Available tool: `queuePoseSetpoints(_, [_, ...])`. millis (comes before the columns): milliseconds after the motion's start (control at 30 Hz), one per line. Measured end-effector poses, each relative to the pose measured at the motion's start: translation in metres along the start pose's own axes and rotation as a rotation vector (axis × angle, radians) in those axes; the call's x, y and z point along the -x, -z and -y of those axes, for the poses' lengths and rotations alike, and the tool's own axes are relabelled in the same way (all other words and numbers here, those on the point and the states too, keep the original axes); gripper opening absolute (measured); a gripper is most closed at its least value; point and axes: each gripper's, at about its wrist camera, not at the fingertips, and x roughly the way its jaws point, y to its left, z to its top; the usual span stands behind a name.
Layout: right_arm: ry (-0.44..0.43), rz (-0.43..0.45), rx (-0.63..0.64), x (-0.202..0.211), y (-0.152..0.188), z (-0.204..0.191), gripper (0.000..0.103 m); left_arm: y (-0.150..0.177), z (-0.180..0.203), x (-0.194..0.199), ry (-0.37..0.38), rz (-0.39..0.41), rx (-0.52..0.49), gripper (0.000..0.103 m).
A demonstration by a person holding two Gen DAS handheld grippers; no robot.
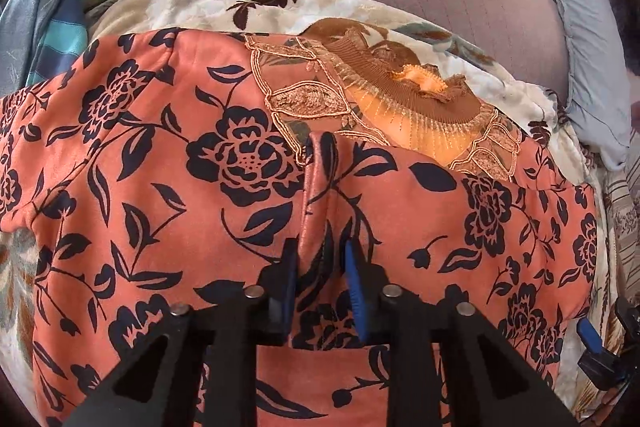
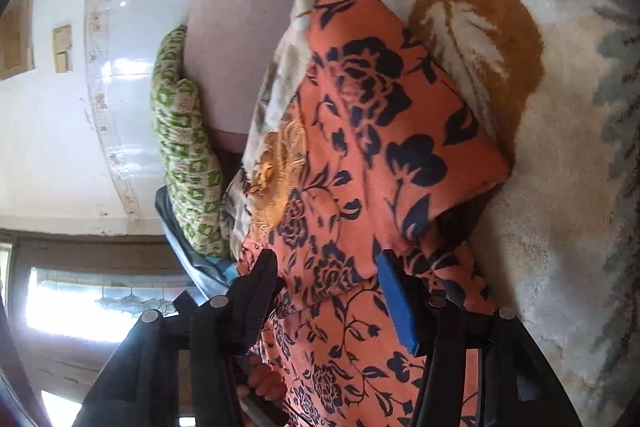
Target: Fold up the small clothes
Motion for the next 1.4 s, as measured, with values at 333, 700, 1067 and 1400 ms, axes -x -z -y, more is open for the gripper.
queuePoseSetpoints(333, [0.109,0.037,-0.087,-0.007,0.004,0.015,0.056,-0.007,0.005,0.014,0.059,0.055,-0.037,0.006])
queuePoseSetpoints(700, [0.165,0.169,0.133,-0.045,-0.002,-0.014,0.007,-0.024,-0.008,0.052,0.096,0.133,-0.029,0.005])
queuePoseSetpoints(1067, [0.080,-0.262,0.210,-0.125,0.048,-0.038,0.018,-0.033,-0.108,0.070,-0.173,0.190,0.031,0.006])
queuePoseSetpoints(1400, [-0.016,-0.144,0.363,-0.047,0.022,-0.067,0.021,-0.015,-0.109,0.086,-0.289,0.218,0.012,0.007])
